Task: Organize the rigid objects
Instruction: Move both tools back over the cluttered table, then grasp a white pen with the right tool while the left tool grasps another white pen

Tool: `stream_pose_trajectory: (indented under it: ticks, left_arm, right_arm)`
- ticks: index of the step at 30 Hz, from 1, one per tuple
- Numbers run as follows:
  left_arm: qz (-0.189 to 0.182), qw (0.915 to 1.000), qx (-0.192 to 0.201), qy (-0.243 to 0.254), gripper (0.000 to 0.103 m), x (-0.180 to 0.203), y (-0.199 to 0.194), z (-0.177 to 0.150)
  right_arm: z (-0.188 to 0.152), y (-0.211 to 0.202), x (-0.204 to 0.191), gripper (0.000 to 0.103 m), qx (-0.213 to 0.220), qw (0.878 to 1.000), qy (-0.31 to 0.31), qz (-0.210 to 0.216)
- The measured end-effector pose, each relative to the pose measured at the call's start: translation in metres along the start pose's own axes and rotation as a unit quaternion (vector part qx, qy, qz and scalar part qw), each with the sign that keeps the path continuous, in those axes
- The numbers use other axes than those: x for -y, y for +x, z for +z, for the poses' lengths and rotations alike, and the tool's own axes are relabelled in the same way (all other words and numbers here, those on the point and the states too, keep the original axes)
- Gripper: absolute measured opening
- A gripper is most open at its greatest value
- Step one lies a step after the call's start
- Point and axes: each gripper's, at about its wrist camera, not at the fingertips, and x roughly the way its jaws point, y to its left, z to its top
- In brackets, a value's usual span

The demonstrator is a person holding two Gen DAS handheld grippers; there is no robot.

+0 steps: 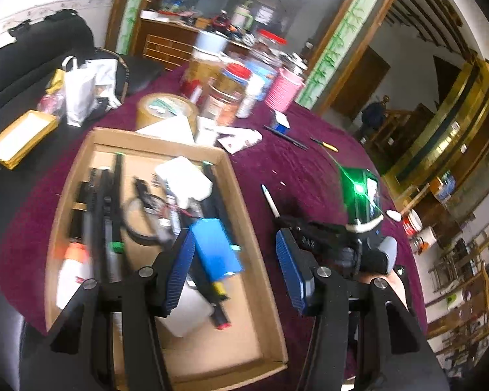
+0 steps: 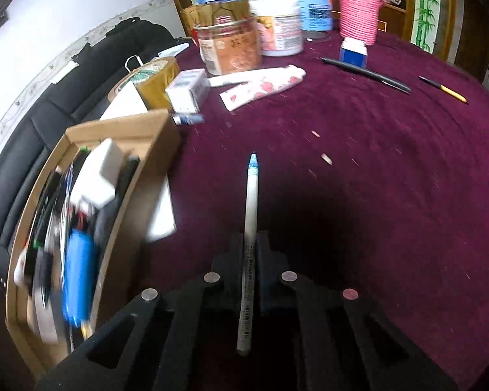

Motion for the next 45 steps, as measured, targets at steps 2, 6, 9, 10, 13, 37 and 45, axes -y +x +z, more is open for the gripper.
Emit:
stream_pose_trajectory:
  ticks: [2, 6, 9, 10, 13, 37, 45]
  left_arm:
    - [-0.013, 0.9997, -0.02, 0.004, 0.051, 0.011, 0.01, -0.001]
    - [-0.068, 0.9954, -0.067, 0.003, 0.051, 0.038, 0.034, -0.003]
    - [-0.1, 0.9903, -0.096, 0.005, 0.051, 0.061, 0.054, -0.004]
    - [-0.103, 0.9897, -0.099, 0.006, 0.05, 0.065, 0.057, -0.004]
    - [-0.105, 0.9878, -0.115, 0.008, 0.05, 0.079, 0.072, -0.003]
    - [-0.132, 0.9698, -0.202, -0.033, 0.011, 0.095, 0.116, -0.032]
    - [-0.143, 0.9695, -0.185, -0.073, 0.011, 0.069, 0.108, -0.029]
  right_arm:
    - [-0.015, -0.012, 0.007, 0.008, 0.003, 1.0, -0.005, 0.0]
    - [-0.047, -0.041, 0.023, 0.006, 0.015, 1.0, 0.004, 0.009]
    - [-0.07, -0.053, 0.033, 0.006, 0.021, 0.999, 0.018, 0.043]
    - [-0.077, -0.054, 0.035, 0.006, 0.023, 0.998, 0.022, 0.05]
    - [-0.086, -0.055, 0.038, 0.008, 0.031, 0.998, 0.029, 0.049]
    - [-0.14, -0.096, 0.053, 0.007, 0.09, 0.977, 0.104, 0.164]
    - [-0.128, -0.095, 0.023, 0.007, 0.093, 0.977, 0.076, 0.176]
